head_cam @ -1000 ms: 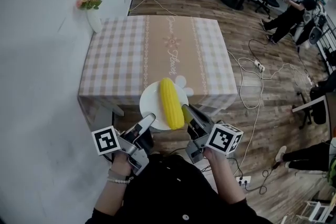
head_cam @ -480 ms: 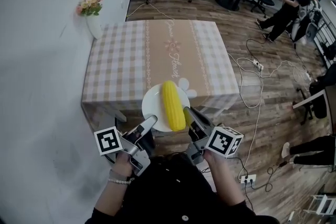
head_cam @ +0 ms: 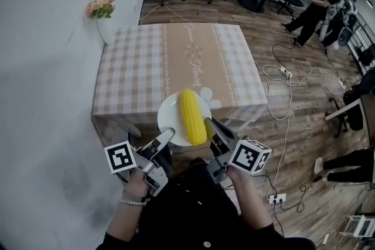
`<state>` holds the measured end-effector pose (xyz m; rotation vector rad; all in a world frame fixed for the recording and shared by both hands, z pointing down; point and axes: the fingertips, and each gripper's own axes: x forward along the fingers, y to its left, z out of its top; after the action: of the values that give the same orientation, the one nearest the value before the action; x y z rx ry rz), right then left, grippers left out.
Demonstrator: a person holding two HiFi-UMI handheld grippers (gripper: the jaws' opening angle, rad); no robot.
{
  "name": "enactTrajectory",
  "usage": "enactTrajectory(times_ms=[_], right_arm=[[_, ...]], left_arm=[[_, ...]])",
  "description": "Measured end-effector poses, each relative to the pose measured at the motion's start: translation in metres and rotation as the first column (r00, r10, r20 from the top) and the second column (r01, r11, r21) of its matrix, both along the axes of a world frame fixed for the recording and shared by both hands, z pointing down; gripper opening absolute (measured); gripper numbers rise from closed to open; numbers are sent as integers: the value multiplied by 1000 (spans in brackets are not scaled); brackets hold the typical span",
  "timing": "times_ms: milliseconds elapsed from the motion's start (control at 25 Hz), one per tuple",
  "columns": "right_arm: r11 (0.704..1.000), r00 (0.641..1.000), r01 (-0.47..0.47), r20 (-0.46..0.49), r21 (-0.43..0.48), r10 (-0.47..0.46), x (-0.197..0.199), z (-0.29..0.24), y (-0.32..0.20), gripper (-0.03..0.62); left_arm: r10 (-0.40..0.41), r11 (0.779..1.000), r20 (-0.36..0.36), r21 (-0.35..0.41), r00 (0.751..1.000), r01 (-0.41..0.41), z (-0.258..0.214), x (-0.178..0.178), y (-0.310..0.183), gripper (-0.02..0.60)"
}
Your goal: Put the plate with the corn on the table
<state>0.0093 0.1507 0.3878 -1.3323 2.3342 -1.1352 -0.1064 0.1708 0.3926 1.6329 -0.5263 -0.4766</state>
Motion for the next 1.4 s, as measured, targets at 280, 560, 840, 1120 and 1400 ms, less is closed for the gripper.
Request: enactTrajectory(times_ms=[280, 560, 840, 1120, 1400], right_arm=[[1000, 1000, 23, 10, -18, -23, -5, 6, -3, 98], [999, 1000, 20, 14, -27, -20, 1, 7, -18, 97], [999, 1000, 25, 9, -28, -25, 15, 7, -47, 97], [999, 999, 48, 3, -24, -48, 32, 3, -88, 95], [996, 997, 80, -6, -31, -81, 49, 1, -138, 95]], left_arm=[[-16, 1000, 11, -14, 1000, 16, 5, -4, -1, 44], [-13, 1000, 20, -3, 1000, 13, 4, 2, -17, 44], [-18, 1000, 13, 1, 1000, 18, 4, 17, -44, 44], [-41, 999, 7, 7, 999, 41, 1, 33, -83, 44], [-64, 998, 6, 8, 998, 64, -1, 52, -131, 44]])
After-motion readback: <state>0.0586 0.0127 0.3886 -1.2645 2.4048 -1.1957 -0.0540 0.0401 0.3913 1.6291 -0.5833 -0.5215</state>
